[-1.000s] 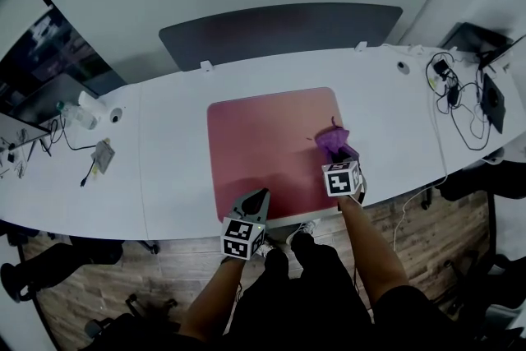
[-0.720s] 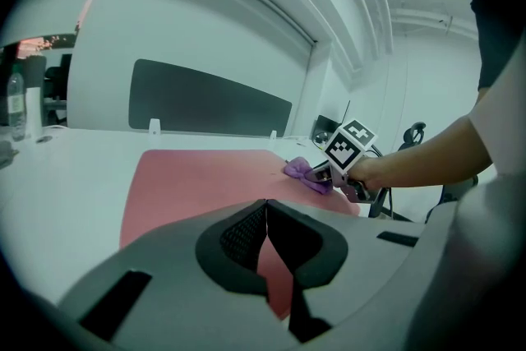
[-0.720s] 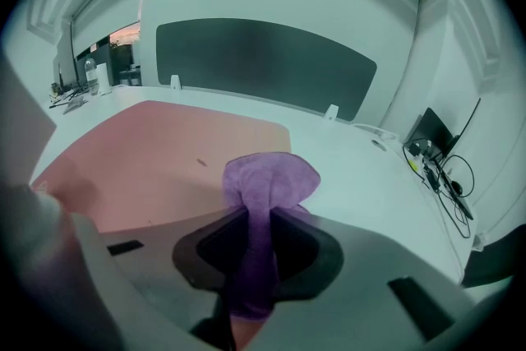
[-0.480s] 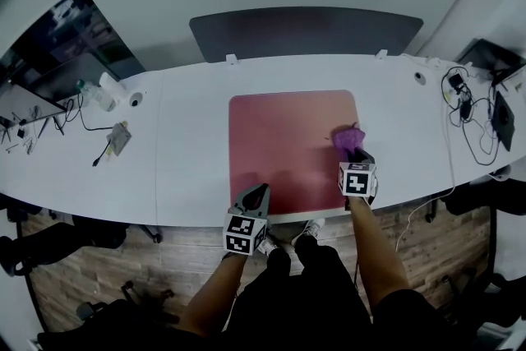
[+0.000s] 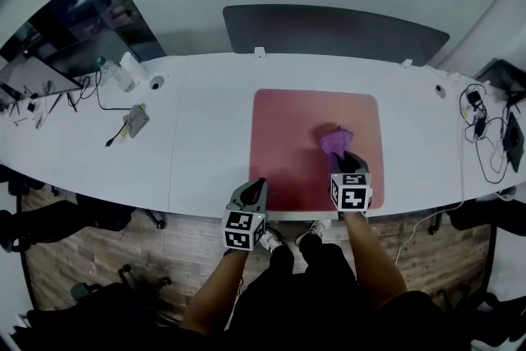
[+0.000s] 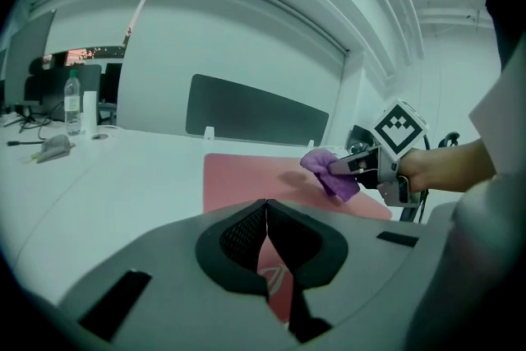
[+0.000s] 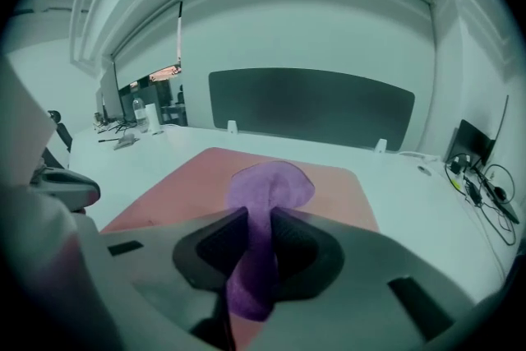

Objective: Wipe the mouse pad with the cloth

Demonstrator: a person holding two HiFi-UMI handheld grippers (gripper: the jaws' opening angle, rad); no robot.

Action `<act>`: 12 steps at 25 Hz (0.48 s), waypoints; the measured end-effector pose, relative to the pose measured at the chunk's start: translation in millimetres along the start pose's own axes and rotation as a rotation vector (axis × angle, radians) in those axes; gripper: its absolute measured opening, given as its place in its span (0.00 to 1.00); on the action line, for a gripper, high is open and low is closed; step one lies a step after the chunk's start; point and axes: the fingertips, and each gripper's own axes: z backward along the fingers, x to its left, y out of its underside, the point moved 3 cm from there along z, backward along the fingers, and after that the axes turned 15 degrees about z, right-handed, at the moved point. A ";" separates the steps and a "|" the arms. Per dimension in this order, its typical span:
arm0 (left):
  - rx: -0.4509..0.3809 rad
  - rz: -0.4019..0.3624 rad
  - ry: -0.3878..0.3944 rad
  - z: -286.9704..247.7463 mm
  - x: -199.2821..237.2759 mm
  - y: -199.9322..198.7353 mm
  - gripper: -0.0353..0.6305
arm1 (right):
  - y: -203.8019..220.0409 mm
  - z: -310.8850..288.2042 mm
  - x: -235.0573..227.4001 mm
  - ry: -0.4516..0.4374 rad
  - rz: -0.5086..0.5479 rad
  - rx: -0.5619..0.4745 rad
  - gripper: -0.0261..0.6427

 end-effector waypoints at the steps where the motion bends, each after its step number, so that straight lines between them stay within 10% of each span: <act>1: -0.003 0.005 -0.006 3.7 4.5 0.6 0.09 | -3.5 0.5 11.8 -0.022 0.017 -0.005 0.17; 12: -0.052 0.080 -0.108 52.7 53.8 7.6 0.09 | -30.4 2.5 159.5 -0.299 0.196 -0.044 0.18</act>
